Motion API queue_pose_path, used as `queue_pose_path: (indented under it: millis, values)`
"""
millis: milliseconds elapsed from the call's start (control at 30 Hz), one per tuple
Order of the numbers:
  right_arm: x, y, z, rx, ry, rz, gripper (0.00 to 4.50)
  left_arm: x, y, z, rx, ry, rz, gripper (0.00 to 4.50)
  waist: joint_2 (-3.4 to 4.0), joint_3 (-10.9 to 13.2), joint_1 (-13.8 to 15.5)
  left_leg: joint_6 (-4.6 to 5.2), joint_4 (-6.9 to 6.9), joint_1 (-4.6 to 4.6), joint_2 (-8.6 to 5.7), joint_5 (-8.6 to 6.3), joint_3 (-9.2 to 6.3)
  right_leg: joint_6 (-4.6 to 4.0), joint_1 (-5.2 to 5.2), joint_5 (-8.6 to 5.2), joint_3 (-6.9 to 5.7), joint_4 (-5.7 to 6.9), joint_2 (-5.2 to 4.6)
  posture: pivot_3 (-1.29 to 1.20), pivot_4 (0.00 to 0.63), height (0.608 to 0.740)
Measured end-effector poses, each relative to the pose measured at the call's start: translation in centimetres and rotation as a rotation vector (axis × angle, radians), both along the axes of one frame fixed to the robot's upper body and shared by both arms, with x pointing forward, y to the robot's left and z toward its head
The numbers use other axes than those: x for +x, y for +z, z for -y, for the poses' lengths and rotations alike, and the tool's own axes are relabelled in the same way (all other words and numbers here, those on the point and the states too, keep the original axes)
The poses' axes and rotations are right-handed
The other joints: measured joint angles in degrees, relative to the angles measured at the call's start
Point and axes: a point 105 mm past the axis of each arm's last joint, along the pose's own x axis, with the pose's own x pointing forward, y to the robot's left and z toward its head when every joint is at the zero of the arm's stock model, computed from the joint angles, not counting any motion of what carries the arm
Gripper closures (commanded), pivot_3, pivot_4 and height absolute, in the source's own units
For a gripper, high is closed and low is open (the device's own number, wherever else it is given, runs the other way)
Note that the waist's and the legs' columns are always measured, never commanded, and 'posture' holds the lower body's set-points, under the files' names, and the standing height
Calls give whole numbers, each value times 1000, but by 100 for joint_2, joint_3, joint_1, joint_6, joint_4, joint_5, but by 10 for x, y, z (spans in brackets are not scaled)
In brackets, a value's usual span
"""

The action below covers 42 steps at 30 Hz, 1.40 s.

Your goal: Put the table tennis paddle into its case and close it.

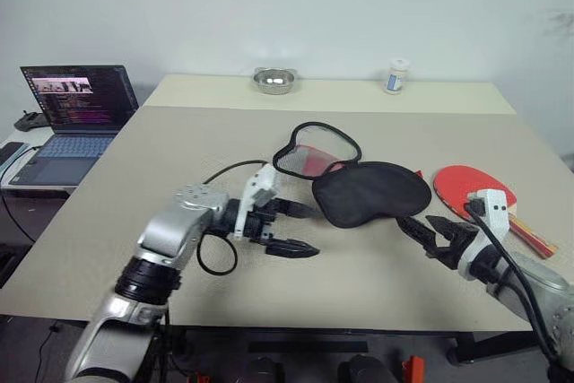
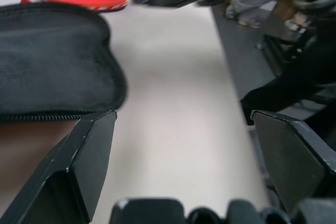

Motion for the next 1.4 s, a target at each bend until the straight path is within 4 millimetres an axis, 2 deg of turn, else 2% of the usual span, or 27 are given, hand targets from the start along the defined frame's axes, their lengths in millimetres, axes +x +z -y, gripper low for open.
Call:
queue_pose_path:
  millis: [200,400,633,833,1133,1267,1400]
  values:
    - [1,1,-38,93,92,-39,0,7,4,-11,-15,28,22,38,-2,0,-6,1,1,-1,2,0,0,3,-2,1,1,2,4,0,150,740]
    - [15,-7,-58,142,108,-103,0,8,8,-13,-18,11,50,38,-2,0,-33,1,-2,-3,3,0,0,2,-3,1,1,1,7,0,150,740]
    - [28,-25,-60,107,69,-162,0,11,8,-14,-19,17,68,38,-2,0,-39,1,-2,-4,2,0,0,3,-4,1,0,0,7,0,150,740]
    - [27,-26,-59,87,64,-166,0,12,8,-14,-18,21,70,38,-2,0,-43,1,-2,-4,5,0,0,2,-4,1,0,2,6,0,150,740]
    - [14,-23,-62,107,93,-183,0,13,8,-14,-15,30,75,38,-2,0,-55,1,-3,-4,5,0,0,3,-4,1,0,0,4,0,150,740]
    - [17,-21,-63,146,64,-178,0,13,8,-14,-14,33,78,38,-2,0,-79,1,-3,-3,6,0,0,3,-4,1,0,1,5,0,150,740]
    - [29,-24,-66,199,25,-194,0,13,8,-14,-13,31,88,38,-3,0,-113,1,-3,-4,5,0,0,3,-3,1,1,0,6,0,150,740]
